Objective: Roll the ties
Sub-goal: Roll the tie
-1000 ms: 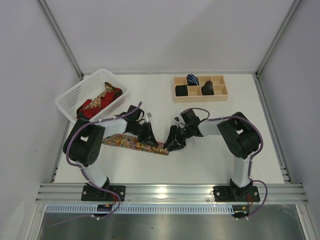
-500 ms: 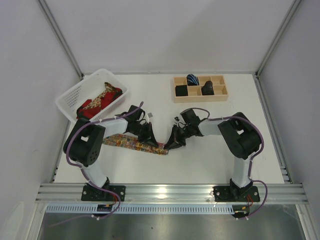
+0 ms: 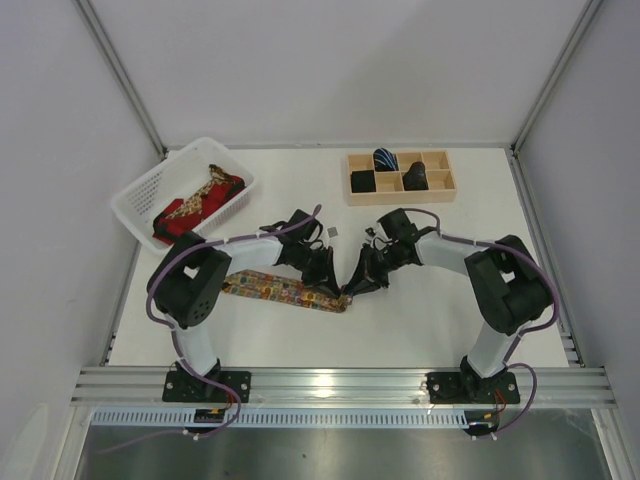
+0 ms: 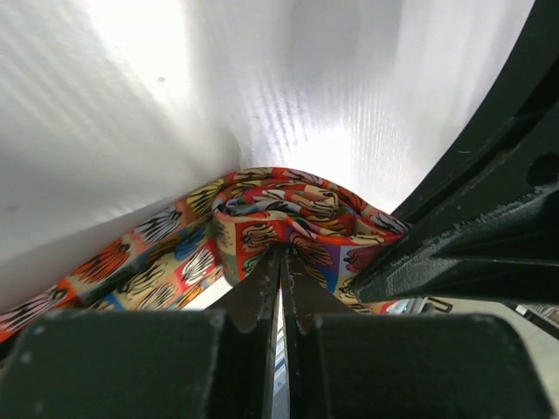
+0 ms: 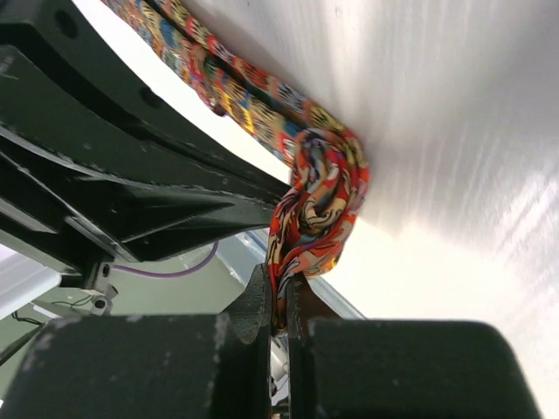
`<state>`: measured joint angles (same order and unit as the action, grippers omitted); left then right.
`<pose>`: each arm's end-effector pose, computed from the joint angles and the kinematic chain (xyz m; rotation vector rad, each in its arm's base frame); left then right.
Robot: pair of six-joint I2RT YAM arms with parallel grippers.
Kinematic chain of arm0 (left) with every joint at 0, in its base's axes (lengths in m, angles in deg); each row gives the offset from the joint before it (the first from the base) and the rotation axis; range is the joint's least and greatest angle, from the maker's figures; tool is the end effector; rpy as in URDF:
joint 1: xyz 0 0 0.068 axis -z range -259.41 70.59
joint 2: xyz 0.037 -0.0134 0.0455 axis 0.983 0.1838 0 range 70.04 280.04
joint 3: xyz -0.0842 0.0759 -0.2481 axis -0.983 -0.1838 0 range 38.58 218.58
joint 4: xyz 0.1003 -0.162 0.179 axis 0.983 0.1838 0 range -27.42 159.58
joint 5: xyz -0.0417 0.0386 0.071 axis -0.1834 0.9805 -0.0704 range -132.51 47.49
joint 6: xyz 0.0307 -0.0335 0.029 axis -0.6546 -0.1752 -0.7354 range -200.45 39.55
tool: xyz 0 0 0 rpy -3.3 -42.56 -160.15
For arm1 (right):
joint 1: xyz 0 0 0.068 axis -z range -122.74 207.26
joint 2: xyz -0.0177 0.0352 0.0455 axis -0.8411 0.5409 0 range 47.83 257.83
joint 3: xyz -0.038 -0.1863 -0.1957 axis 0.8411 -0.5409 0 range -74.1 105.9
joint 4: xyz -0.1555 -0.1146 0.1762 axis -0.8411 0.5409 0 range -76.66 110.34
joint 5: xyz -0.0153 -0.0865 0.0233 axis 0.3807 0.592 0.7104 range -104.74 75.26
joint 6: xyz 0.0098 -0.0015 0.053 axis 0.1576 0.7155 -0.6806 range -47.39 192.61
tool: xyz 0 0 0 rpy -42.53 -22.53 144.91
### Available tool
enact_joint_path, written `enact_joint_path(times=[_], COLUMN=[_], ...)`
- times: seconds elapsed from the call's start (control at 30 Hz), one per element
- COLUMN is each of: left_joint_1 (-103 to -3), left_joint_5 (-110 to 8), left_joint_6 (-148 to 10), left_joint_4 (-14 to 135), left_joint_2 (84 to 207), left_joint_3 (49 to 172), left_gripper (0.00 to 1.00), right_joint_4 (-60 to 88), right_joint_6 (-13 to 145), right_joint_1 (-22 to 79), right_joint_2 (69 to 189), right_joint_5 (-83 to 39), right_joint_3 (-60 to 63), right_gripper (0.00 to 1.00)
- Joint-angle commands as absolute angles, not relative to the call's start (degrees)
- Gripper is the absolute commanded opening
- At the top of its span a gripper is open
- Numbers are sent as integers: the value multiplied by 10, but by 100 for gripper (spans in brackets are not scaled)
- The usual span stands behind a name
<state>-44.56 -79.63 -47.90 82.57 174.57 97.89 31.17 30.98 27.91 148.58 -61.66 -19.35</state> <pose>0.2702 -0.2143 0.1444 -0.2723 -2.8979 1.1647 0.2714 0.1824 0.1501 -0.0184 -2.7249 -1.3237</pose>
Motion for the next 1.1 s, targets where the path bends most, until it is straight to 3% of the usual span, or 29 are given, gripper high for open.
enact_joint_path(times=[0.0,0.67,1.07], left_joint_1=[-424,-425,-432], left_joint_5=[-785,-756,-700], left_joint_6=[-471,-488,-518], left_joint_4=[831,838,879], left_joint_2=[1760,1724,1695], left_joint_3=[993,939,936], left_gripper=[7,7,8], right_joint_4=[330,264,343], right_joint_6=[318,210,232], right_joint_1=[283,208,173], right_joint_2=[1446,1522,1597], right_joint_5=[-636,-570,-533], right_joint_3=[-177,-114,-63], right_gripper=[0,0,0])
